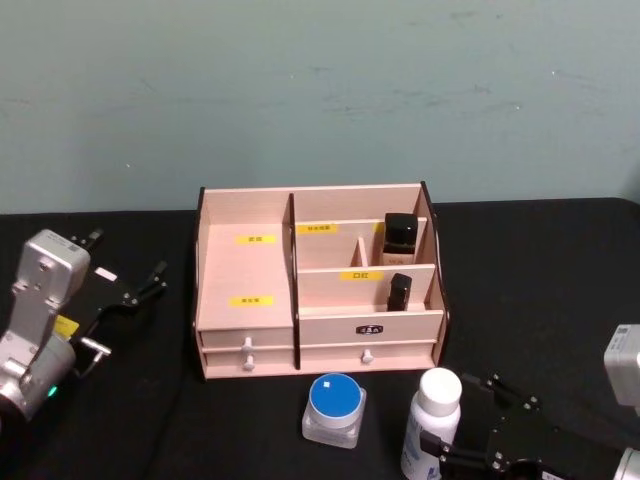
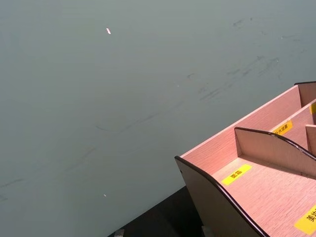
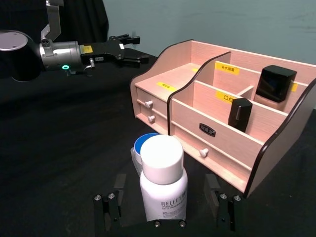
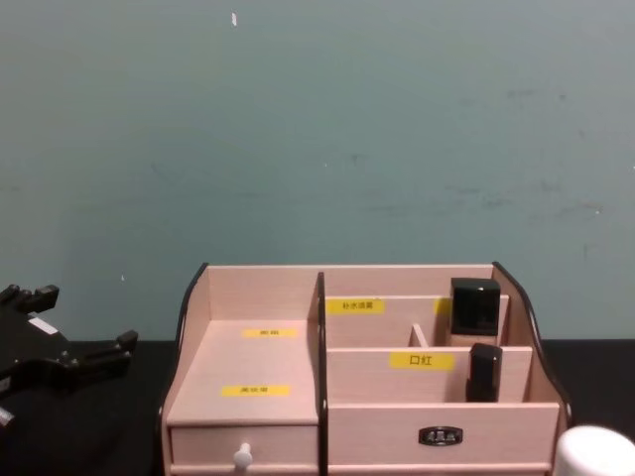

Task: Pick up the facial cleanser and watermelon frost from the table and place them into the tiered storage box.

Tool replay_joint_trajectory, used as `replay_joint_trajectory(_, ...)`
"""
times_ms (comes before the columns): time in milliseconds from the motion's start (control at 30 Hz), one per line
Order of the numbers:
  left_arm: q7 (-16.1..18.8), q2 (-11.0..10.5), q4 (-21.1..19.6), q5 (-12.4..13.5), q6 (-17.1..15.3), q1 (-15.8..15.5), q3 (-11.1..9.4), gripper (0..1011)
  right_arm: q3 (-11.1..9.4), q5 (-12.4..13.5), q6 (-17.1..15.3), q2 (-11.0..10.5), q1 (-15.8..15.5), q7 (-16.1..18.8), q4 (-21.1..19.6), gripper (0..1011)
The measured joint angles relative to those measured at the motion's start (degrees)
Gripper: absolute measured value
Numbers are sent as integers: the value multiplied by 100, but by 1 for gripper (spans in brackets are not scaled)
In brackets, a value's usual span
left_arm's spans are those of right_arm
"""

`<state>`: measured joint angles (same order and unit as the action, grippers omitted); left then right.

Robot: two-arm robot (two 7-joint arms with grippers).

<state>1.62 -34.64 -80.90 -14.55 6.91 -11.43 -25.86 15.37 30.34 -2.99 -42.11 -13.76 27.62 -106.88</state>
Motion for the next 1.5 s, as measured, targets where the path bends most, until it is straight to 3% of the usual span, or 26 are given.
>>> replay_joint_trajectory(700,0,0,0,0,0,0,0,1010,444,-209,248,362,593,320,664,1002)
replay_joint_trajectory(1100,0,0,0,0,0,0,0,1010,549,-273,162,406,726,311,709,1002)
replay_joint_trajectory(1267,0,0,0,0,0,0,0,1010,539,-267,166,404,716,310,707,924)
replay_joint_trajectory(1500,0,0,0,0,0,0,0,1010,532,-258,176,402,707,311,704,733)
